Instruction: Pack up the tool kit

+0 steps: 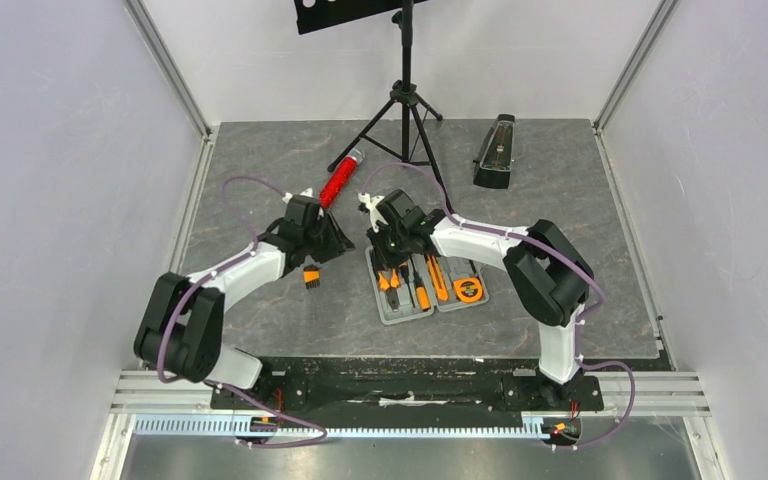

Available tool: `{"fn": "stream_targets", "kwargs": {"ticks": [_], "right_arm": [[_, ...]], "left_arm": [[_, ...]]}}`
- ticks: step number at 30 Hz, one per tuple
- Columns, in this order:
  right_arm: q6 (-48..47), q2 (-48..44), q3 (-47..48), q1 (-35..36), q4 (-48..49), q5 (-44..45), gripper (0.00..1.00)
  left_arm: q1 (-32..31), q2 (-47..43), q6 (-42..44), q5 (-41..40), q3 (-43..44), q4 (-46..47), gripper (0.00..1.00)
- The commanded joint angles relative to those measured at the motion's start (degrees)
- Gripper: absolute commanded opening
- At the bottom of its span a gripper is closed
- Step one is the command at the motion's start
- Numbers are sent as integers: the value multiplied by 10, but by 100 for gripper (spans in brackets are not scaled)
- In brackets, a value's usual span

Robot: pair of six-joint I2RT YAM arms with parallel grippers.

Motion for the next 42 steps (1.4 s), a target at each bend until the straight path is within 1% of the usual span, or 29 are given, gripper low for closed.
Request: {"fn": "stream_targets", "kwargs": {"ticks": [1, 6, 8, 12, 14, 15, 18, 21, 22, 25, 31, 36, 42], "right_arm": [[-18, 35, -26, 5, -37, 46, 0], [-21, 52, -32, 5, -56, 65, 0], [-26, 62, -33, 5, -63, 71, 0], [-41, 60, -38, 3, -49, 44, 1], [-50, 31, -37, 3, -25, 28, 4], [-56, 21, -28, 3, -22, 22, 9], [-76, -22, 1, 3, -15, 12, 18], [-83, -74, -1, -1, 7, 12, 26], [-82, -90, -7, -5, 16, 13, 29], [-75, -149, -49, -20, 56, 20, 37], [-51, -263, -156, -74, 135, 49, 47], [-37, -322, -227, -135, 164, 52, 50], [-26, -353, -275, -175, 173, 34, 52]], "left_arm": [[21, -72, 55, -58, 3, -70, 41], [46, -110, 74, -68, -18, -110, 41], [53, -116, 75, -87, -28, -116, 42], [61, -114, 86, -103, -36, -131, 43], [61, -109, 96, -119, -34, -144, 45], [61, -107, 102, -127, -32, -148, 47], [61, -99, 120, -139, -21, -166, 53], [60, -93, 139, -150, -8, -187, 61], [60, -91, 148, -155, -5, -194, 61], [60, -80, 164, -165, 4, -209, 62], [60, -43, 175, -165, 13, -216, 62], [58, -10, 169, -142, 24, -201, 62], [59, 25, 173, -150, 39, -200, 61]]}}
